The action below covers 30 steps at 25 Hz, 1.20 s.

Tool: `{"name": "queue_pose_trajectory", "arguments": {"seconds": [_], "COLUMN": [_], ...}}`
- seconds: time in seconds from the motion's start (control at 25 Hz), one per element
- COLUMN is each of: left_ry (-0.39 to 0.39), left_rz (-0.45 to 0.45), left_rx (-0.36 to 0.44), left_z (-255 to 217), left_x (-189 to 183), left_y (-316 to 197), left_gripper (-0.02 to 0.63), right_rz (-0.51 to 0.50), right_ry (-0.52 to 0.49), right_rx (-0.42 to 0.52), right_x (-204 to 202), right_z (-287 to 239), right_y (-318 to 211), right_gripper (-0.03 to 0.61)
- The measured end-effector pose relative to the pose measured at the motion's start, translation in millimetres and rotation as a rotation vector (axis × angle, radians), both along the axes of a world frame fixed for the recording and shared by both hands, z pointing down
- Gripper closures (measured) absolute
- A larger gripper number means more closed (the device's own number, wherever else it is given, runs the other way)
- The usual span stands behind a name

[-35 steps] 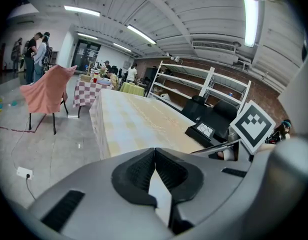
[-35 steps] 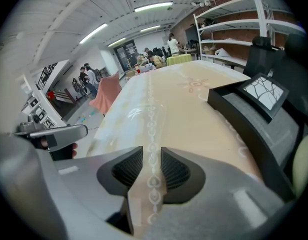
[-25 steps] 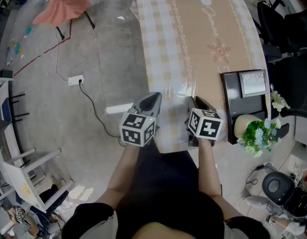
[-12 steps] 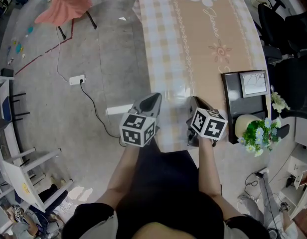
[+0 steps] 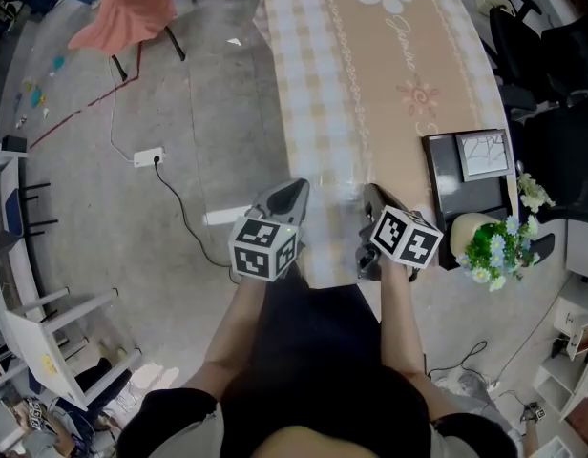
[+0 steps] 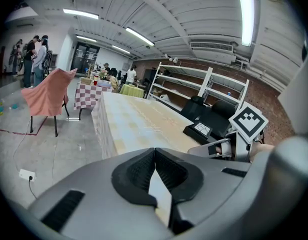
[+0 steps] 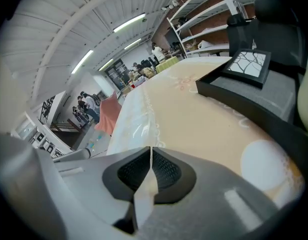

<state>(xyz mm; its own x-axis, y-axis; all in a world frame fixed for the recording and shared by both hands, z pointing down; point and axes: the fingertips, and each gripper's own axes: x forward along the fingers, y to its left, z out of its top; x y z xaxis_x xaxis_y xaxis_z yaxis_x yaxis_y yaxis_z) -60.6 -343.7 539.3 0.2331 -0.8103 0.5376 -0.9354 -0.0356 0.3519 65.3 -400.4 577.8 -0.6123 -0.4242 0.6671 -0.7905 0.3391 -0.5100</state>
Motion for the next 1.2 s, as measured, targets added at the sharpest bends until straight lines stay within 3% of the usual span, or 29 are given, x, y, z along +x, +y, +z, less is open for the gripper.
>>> {"name": "queue_pose_trajectory", "arguments": {"seconds": [1.2], "left_ry": [-0.012], "left_rz": [0.089], "left_rx": [0.058], "left_z": [-25], "left_x": [18], "left_y": [35], "left_gripper": [0.604], "right_rz": [0.177], "right_ry": [-0.115], "right_rx": [0.022], "right_x": [31], "right_z": [-33], "right_y": [37], "right_gripper": [0.572]}}
